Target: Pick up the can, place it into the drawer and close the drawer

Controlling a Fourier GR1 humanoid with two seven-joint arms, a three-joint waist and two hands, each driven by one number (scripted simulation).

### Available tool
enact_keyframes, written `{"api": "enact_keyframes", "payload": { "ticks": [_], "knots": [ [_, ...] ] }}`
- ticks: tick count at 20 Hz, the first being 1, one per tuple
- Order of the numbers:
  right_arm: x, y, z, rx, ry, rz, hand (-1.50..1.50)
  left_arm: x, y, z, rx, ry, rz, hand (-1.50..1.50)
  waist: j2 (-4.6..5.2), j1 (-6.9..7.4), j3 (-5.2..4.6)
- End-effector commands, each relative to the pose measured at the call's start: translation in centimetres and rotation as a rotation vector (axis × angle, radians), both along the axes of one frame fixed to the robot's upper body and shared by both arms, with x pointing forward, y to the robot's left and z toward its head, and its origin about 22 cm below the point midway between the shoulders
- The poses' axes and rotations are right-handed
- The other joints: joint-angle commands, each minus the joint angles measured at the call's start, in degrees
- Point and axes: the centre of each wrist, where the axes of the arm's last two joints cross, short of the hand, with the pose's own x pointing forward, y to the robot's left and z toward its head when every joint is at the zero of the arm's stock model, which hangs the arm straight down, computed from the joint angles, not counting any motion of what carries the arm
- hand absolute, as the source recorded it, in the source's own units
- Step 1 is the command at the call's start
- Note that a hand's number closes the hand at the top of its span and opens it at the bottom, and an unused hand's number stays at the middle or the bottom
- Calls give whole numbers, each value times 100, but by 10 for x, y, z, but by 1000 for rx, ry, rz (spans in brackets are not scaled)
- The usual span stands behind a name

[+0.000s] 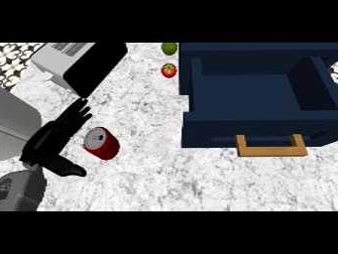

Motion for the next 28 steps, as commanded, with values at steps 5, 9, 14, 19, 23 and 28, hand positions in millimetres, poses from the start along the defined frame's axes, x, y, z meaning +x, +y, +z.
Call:
{"api": "enact_keyframes", "payload": {
  "ticks": [5,9,14,19,23,28],
  "knots": [
    [-2,-3,-2,-19,9,12,-150,-10,20,-62,9,51,23,-150,20,-57,-5],
    [-20,4,-4,9,-3,1,-150,-9,15,-72,21,69,-18,-150,9,-48,-3],
    [-12,-15,20,-13,-13,15,-150,2,15,-79,-17,86,13,-150,15,-50,-5],
    [-9,-4,11,13,10,4,-150,9,-12,-86,-33,89,-13,-150,5,-14,-1],
    [-22,14,20,6,-7,22,-150,15,-16,-89,-48,92,-8,-150,12,-66,-5],
    [-9,-8,22,1,17,21,-150,18,-9,-88,-110,144,-2,-150,28,-56,-7]
  ]
}}
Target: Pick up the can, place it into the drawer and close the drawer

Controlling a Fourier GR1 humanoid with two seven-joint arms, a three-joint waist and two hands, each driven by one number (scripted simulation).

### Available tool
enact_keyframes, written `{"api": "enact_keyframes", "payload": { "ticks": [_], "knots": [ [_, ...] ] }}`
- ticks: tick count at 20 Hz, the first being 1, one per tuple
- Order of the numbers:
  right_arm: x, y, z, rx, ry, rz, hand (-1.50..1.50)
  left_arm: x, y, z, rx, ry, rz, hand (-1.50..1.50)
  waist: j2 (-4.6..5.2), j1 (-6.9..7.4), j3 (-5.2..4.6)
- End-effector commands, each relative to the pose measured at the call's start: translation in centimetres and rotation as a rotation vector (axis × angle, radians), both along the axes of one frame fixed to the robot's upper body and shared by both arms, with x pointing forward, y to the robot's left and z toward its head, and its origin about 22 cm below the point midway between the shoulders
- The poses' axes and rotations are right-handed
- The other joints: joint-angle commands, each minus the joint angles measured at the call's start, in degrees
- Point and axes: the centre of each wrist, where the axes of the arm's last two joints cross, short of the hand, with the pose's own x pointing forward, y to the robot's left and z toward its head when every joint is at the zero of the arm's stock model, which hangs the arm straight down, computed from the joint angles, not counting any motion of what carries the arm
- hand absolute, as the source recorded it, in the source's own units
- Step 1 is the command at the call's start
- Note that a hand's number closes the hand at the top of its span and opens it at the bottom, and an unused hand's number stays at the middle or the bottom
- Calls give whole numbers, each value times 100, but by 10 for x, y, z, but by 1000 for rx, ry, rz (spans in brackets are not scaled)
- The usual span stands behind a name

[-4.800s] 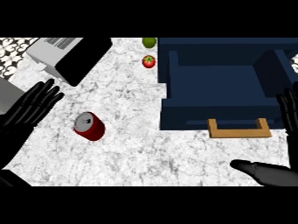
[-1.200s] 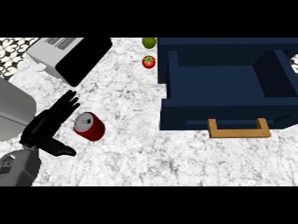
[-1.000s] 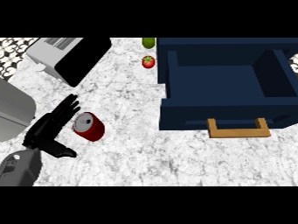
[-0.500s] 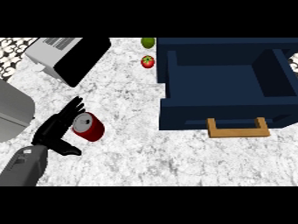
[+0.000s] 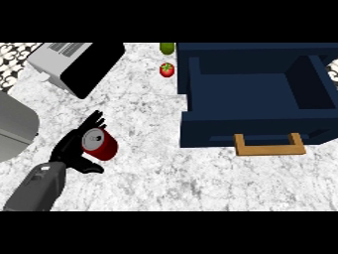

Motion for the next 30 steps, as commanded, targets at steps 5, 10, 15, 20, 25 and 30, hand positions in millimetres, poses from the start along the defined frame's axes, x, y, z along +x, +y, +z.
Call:
{"api": "enact_keyframes", "payload": {
  "ticks": [5,10,15,20,25,30],
  "knots": [
    [-12,5,-9,12,10,-9,-150,14,-23,5,-140,13,-66,150,-33,62,10],
    [-4,4,3,33,-1,4,-150,16,-17,9,-179,-13,-155,150,-16,46,3],
    [1,17,9,25,0,-1,-150,36,-60,22,-227,-76,-236,150,-32,92,6],
    [-9,8,-2,36,-1,-29,-150,28,-43,20,-223,-137,201,150,-68,185,16],
    [-3,13,18,36,-13,-41,-150,40,-79,36,-206,-185,406,150,-80,226,15],
    [-13,19,11,30,-7,-29,-150,31,-85,65,-171,-266,386,150,-85,190,17]
  ]
}}
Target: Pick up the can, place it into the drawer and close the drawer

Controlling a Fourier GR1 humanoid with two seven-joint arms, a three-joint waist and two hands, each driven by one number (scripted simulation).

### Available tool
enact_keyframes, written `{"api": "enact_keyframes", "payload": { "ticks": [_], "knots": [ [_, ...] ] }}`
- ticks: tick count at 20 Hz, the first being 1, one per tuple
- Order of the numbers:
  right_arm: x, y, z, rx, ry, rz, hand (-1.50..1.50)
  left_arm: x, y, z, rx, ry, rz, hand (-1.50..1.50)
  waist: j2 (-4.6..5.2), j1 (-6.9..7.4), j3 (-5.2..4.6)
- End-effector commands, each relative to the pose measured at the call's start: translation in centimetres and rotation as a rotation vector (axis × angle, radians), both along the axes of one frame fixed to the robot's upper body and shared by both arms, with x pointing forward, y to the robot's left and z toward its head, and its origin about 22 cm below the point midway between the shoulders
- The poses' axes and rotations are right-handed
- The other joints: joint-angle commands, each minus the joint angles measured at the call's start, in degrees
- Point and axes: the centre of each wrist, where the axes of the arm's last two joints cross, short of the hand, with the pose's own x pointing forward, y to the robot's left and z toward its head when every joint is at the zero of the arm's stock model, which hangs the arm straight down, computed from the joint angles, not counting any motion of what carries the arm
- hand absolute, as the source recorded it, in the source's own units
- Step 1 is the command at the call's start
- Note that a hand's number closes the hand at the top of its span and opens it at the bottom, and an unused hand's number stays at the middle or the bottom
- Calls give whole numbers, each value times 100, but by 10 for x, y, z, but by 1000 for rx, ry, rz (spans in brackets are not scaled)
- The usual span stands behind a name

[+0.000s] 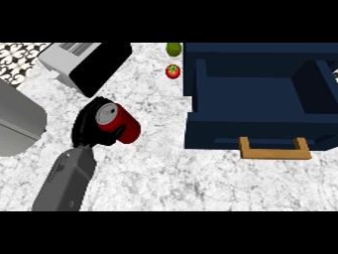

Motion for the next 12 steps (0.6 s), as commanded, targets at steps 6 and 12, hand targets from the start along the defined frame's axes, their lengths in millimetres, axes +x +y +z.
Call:
{"api": "enact_keyframes", "payload": {
  "ticks": [6,12],
  "knots": [
    [-11,10,-10,21,-5,7,-150,7,-34,90,47,-70,36,150,3,-80,0],
    [12,17,11,25,-21,6,-150,4,-69,145,77,-117,35,150,47,-89,-10]
  ]
}}
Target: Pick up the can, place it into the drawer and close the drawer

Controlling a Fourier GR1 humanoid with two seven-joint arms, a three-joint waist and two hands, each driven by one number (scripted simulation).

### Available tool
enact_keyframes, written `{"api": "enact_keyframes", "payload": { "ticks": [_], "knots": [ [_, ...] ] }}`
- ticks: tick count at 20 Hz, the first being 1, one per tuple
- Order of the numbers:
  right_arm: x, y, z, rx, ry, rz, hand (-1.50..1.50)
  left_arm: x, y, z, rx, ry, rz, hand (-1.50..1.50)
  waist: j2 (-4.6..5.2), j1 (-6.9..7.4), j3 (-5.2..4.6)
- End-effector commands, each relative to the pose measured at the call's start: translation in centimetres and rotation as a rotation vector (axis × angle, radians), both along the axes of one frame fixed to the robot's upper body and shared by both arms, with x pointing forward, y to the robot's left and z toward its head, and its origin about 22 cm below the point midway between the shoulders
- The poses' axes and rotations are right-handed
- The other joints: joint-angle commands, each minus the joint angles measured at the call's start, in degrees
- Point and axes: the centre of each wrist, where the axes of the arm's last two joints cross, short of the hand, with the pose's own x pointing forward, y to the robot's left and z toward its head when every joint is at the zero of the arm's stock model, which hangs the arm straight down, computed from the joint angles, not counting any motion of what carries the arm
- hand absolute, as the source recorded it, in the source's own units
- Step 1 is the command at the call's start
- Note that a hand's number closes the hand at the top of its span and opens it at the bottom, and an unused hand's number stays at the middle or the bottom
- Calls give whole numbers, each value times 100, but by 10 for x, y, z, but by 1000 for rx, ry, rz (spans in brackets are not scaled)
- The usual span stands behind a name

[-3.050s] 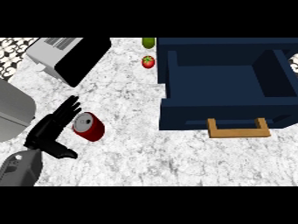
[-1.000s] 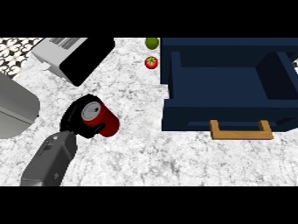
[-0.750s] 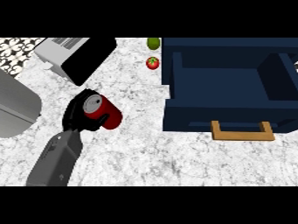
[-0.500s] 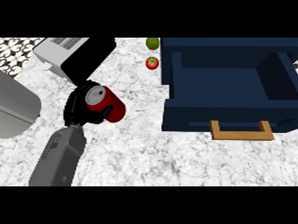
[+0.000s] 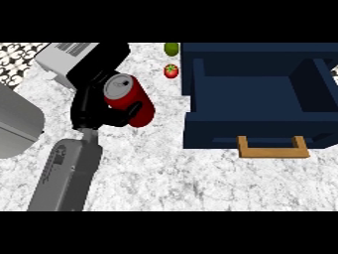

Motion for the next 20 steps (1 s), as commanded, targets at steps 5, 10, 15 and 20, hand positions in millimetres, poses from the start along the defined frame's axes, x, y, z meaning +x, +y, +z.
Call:
{"api": "enact_keyframes", "payload": {
  "ticks": [5,10,15,20],
  "knots": [
    [14,9,0,1,-15,-17,-150,10,-36,64,49,-40,0,150,38,-46,-5],
    [5,-2,-1,4,-22,4,-150,17,-55,108,58,-50,-4,150,34,-68,-5],
    [13,-11,-3,-10,0,6,-150,39,-86,117,66,-52,-1,150,56,-124,-6],
    [0,0,-5,27,-8,18,-150,49,-107,136,71,-37,1,150,51,-163,-5]
  ]
}}
